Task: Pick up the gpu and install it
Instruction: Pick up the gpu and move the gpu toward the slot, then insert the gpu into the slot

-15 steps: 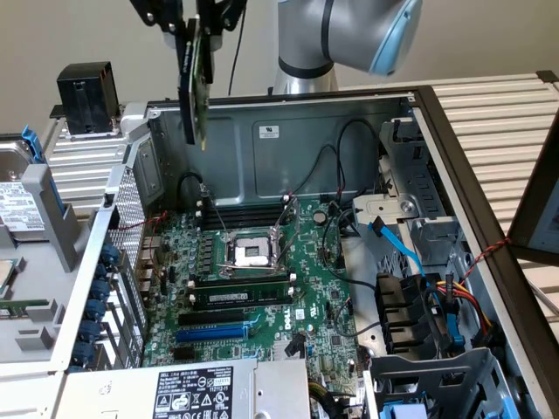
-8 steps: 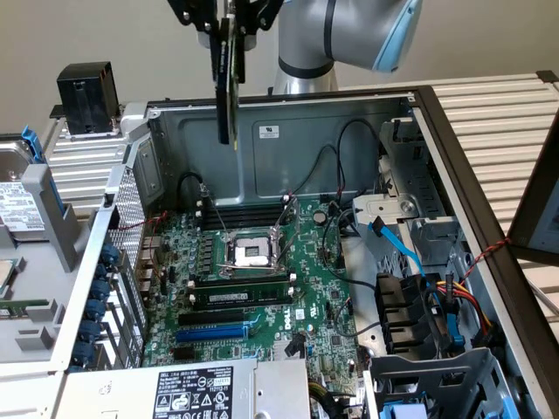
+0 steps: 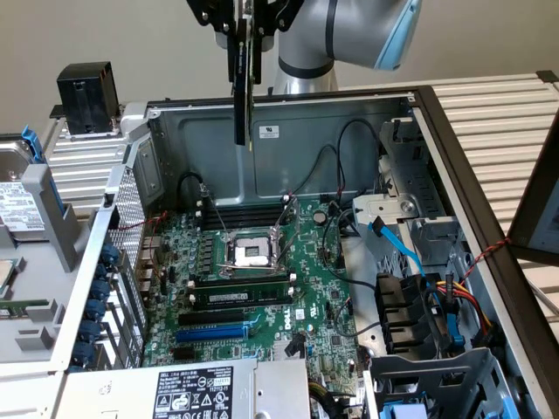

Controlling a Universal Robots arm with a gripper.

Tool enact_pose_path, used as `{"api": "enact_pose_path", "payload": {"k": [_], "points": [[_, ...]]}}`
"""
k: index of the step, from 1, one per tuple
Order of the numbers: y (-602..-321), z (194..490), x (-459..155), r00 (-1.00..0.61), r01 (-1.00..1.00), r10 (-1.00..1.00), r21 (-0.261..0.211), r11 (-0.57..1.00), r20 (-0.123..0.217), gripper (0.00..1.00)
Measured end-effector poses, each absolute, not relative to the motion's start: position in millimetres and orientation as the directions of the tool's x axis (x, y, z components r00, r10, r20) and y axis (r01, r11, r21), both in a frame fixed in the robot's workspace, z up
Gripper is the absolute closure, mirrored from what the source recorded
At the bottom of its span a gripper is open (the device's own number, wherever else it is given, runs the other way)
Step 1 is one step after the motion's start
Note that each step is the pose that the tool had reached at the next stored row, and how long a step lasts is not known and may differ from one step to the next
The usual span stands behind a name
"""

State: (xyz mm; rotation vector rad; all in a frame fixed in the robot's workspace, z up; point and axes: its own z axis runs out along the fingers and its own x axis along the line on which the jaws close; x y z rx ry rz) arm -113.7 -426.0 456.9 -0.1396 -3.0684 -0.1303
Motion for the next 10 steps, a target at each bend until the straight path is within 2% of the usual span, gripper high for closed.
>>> {"api": "enact_pose_path", "payload": {"k": [10], "points": [[-426.1,456.9,-113.7,-0.994,0.093,0.088,0.082,0.992,0.071,0.72]]}}
